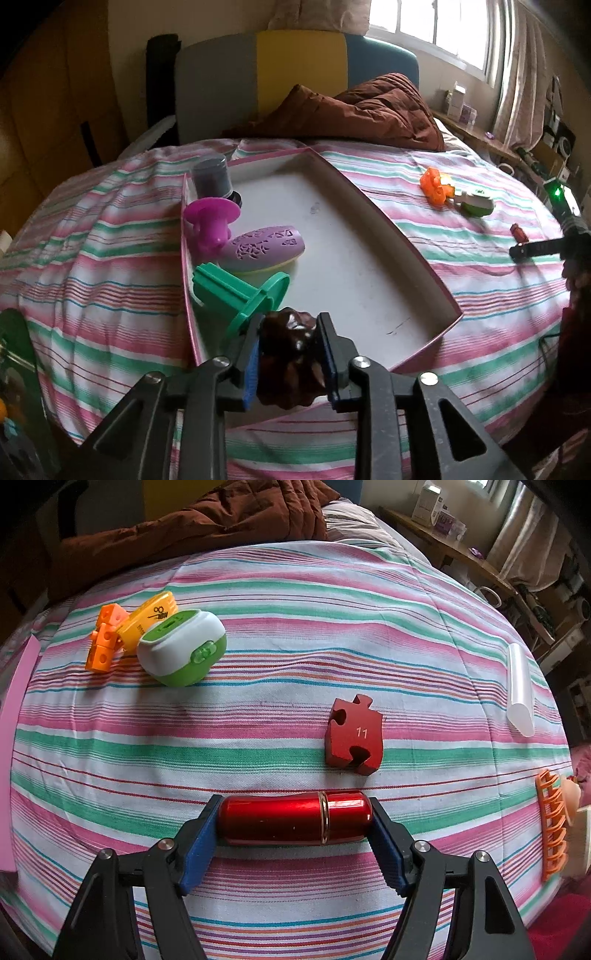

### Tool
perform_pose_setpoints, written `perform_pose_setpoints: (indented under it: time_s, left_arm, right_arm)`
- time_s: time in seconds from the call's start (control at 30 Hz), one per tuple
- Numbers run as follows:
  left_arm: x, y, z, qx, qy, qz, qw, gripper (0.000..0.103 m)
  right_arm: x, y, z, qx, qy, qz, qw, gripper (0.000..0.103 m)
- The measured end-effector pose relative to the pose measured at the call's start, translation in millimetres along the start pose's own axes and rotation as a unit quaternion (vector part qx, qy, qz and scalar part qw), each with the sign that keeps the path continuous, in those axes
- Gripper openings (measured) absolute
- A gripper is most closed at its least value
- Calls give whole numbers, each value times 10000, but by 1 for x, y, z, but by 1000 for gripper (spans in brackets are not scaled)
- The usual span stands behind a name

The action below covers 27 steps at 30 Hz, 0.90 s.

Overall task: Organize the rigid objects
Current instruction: 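Carry the brown toy toward the tray with the left tool while the right tool holds the red tube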

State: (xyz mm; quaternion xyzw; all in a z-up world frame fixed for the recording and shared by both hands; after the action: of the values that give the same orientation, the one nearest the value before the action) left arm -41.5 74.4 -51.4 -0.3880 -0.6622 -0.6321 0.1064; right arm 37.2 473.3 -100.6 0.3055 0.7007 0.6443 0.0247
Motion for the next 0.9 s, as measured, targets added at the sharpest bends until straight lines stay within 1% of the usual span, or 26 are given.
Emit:
perform_pose_setpoints:
  time_s: [0.07, 0.17, 0.2, 0.37, 0.5, 0.63, 0.9]
  left_arm:
    - [0, 3, -2, -45, 69, -6, 10000, 30]
    - [2, 12, -4, -80, 114, 111, 9998, 33]
    - [3, 16, -5, -69, 125, 148, 9998, 34]
    - [6, 30, -9, -45, 161, 311, 9994, 34]
    - [8, 37, -14, -19, 229, 353, 9991, 34]
    - [9, 41, -19, 34, 292, 395, 9988, 34]
    - [8, 42, -28, 67, 480, 384, 9981, 34]
  right_arm:
    - [0, 0, 0, 117, -10, -8, 9999, 74]
    - [-1, -1, -6, 243, 104, -47, 9996, 74]
    - [-2, -2, -9, 350, 143, -72, 9993, 74]
    - [-5, -4, -24, 607, 451, -185, 9970, 75]
    - [-7, -5, -35, 665, 668, -265, 9952, 75]
    - [-10, -6, -44, 673, 741, -306, 9945, 75]
    - [-13, -9, -67, 874, 915, -306, 9915, 75]
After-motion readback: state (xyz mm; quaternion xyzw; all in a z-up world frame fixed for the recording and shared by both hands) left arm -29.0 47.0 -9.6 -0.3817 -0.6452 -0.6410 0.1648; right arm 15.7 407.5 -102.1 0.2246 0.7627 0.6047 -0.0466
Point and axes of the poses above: each gripper's, at about its wrist camera, not at the fingertips, and y roughly against the way its jaws point, z to its right, x to its top, the point moved 1 cm from there along -y, roughly the way its jaws point, and after that the axes turned 15 degrees about x, right-handed, at the moved point
